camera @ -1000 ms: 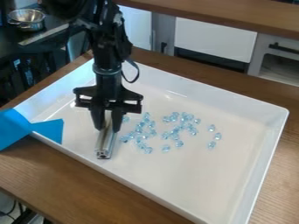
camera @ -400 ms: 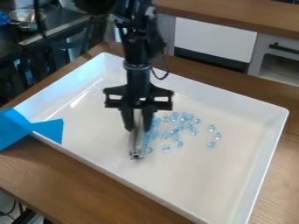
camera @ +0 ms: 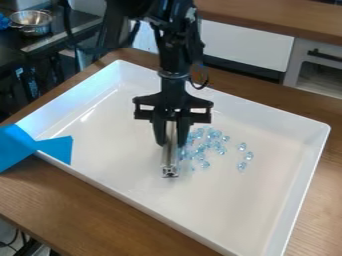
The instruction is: Sweep into pile
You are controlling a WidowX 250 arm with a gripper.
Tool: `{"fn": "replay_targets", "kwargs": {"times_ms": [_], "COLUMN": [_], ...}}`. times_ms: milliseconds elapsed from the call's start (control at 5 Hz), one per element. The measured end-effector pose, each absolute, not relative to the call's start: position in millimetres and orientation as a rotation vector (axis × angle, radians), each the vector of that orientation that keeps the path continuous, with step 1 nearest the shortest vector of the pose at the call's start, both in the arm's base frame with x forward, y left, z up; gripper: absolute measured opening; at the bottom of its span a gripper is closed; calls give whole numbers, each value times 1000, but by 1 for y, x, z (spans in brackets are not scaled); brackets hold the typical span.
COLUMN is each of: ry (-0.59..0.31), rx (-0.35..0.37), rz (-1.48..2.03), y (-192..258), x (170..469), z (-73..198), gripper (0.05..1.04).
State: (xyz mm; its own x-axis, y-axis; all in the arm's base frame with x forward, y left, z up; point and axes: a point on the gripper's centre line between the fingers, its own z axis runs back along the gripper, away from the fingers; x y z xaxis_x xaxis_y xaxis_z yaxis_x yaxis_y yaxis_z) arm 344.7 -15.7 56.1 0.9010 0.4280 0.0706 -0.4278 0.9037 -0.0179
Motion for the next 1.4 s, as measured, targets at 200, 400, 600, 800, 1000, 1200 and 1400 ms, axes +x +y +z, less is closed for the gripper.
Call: {"fn": "replay_targets", "kwargs": {"times_ms": [200,400,600,800,1000,1200,1400], "ry": [-79,-66,-41,-30,-29,-28,-43], "rx": [4,-2,-19,-30,-37,-47,-57], "rz": [445,452,453,445,435,427,428], "y": [-22,-30,-46,-62,-84,-106,-128], "x": [354,362,369,375,385,391,399], "z": [55,54,54,54,53,53,55], "gripper": [335,335,335,335,335,335,335]}}
